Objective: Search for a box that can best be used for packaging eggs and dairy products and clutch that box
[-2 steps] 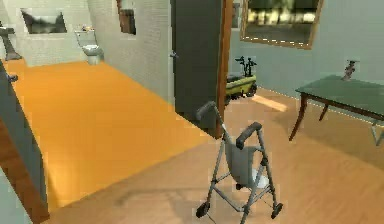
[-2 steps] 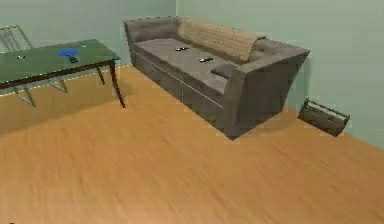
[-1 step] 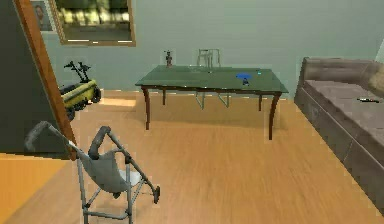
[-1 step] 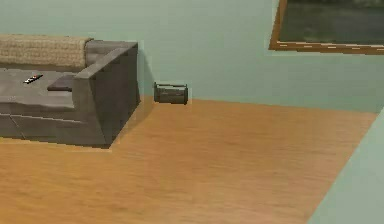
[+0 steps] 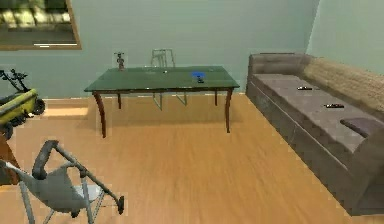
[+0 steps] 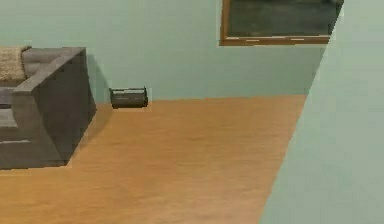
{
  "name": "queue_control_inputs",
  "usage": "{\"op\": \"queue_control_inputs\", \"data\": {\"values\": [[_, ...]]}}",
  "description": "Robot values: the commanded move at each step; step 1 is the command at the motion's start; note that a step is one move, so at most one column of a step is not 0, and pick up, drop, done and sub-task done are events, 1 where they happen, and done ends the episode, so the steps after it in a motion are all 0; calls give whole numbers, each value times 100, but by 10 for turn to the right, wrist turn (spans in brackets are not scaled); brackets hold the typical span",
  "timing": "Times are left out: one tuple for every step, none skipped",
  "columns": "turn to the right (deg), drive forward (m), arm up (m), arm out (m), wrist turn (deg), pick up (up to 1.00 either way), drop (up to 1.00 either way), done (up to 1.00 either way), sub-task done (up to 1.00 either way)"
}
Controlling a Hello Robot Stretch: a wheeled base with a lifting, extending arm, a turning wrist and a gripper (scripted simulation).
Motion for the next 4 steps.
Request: {"op": "queue_control_inputs", "data": {"values": [[0,5,0,0,0,0,0,0,0],[-450,0,0,0,0,0,0,0,0],[-420,0,0,0,0,0,0,0,0],[0,100,0,0,0,0,0,0,0]]}}
